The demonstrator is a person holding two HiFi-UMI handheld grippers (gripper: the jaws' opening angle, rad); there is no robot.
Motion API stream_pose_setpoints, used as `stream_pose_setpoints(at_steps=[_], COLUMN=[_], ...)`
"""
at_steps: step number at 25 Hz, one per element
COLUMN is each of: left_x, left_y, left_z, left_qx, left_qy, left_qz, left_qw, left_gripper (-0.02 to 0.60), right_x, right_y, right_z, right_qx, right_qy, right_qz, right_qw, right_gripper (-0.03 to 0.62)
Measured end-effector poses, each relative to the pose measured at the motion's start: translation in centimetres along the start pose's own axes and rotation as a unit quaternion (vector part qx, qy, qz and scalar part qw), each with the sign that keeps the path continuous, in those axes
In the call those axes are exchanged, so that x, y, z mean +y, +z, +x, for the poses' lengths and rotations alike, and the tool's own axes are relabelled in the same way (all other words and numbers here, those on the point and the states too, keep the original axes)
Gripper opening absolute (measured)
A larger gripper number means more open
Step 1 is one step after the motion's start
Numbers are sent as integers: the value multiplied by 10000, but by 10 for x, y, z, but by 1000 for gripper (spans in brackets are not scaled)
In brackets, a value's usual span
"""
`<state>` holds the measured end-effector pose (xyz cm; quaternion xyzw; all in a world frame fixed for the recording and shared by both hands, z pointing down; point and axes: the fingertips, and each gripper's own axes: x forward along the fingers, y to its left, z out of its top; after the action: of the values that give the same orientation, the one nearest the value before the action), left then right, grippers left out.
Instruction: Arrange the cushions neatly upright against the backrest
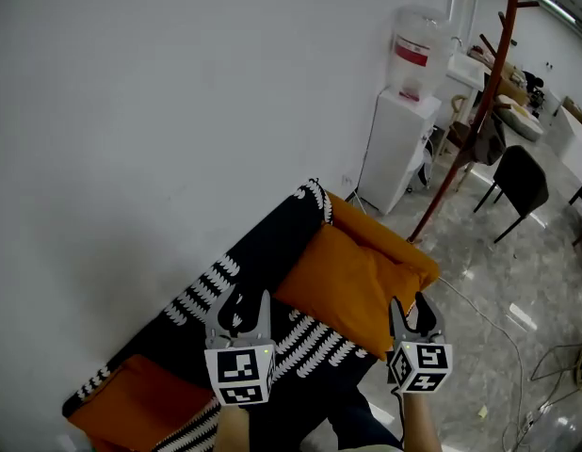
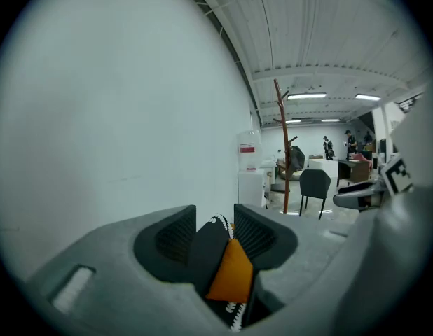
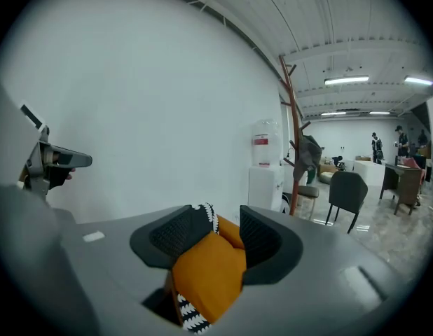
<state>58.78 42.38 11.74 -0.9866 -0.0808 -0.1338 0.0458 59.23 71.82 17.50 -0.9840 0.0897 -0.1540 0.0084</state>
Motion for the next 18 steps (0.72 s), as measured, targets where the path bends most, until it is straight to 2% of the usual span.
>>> stream_pose_setpoints(at_steps=[10,14,18], left_x=[-65,-74,-91], left_y=[-12,-44,-76], left_z=[165,242,292], left_qx=[657,972,1335], left_qy=[-258,-367,-530], left_qz=[320,343,419], left_qw=[9970,9940,9887], left_gripper=[185,191,199], right_x=[-124,-155,-182], right_y=[-38,-73,-110], right_z=[104,153,176], right_qx=[785,1121,1508], right_qy=[-255,-348,-470], right_qz=[63,45,103], right_qw=[9966,9931,9874], right_gripper=[216,221,225])
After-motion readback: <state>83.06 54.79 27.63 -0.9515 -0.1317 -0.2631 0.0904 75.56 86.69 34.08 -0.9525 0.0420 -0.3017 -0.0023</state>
